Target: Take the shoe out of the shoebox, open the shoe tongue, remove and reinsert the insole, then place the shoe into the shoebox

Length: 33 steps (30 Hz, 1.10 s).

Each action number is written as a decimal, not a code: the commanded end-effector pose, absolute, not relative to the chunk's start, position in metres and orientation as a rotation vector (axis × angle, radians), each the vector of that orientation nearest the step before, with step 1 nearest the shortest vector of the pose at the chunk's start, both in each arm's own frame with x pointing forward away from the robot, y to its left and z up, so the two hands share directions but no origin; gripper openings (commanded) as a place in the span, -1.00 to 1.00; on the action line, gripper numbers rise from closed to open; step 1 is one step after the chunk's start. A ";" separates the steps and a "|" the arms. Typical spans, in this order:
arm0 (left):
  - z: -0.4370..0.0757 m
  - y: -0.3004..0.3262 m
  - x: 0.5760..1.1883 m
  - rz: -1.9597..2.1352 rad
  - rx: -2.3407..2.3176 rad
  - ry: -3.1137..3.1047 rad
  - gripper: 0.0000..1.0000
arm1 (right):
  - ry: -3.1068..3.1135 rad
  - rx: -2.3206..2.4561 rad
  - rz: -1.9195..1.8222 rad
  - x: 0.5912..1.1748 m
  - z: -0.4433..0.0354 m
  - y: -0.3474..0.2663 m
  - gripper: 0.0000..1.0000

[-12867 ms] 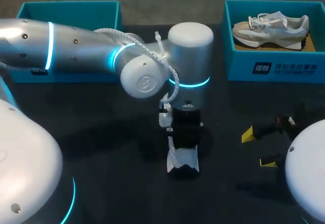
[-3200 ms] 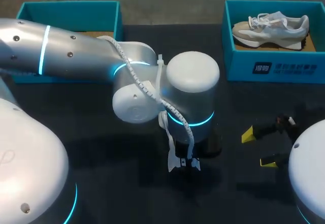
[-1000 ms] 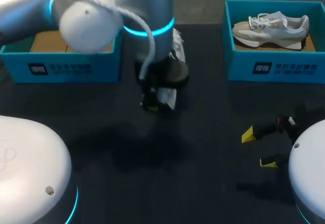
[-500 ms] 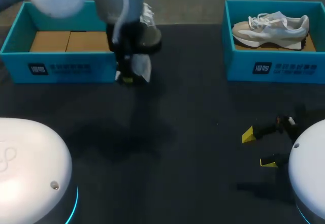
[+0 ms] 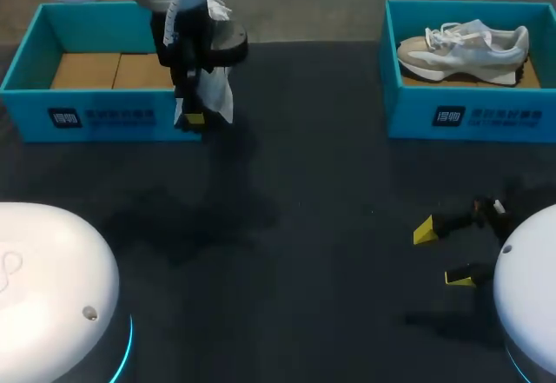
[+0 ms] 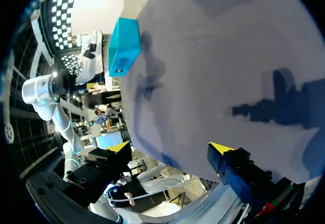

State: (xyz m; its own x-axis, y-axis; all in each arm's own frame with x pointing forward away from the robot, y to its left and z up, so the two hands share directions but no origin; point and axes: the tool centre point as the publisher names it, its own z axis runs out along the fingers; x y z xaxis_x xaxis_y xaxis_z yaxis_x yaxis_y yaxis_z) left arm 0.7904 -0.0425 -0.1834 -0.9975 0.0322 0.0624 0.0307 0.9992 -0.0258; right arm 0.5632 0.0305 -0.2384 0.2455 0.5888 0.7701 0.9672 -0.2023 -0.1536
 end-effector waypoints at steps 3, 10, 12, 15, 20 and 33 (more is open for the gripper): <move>-0.182 -0.042 0.790 0.039 -0.049 -3.082 -1.00 | -1.419 -1.889 -0.760 0.562 -0.238 0.031 1.00; -0.174 -0.022 0.798 0.046 -0.039 -3.122 -1.00 | -1.419 -1.889 -0.760 0.562 -0.238 0.031 1.00; -0.169 -0.009 0.805 0.040 -0.079 -3.144 -1.00 | -1.419 -1.889 -0.760 0.562 -0.238 0.031 1.00; -0.164 0.008 0.816 0.033 -0.097 -3.169 -1.00 | -1.419 -1.889 -0.760 0.562 -0.238 0.031 1.00; -0.157 0.043 0.840 0.029 -0.136 -3.182 -1.00 | -1.419 -1.889 -0.760 0.562 -0.238 0.031 1.00; -0.157 0.130 0.897 0.025 -0.063 -3.183 -1.00 | -1.419 -1.889 -0.760 0.562 -0.238 0.031 1.00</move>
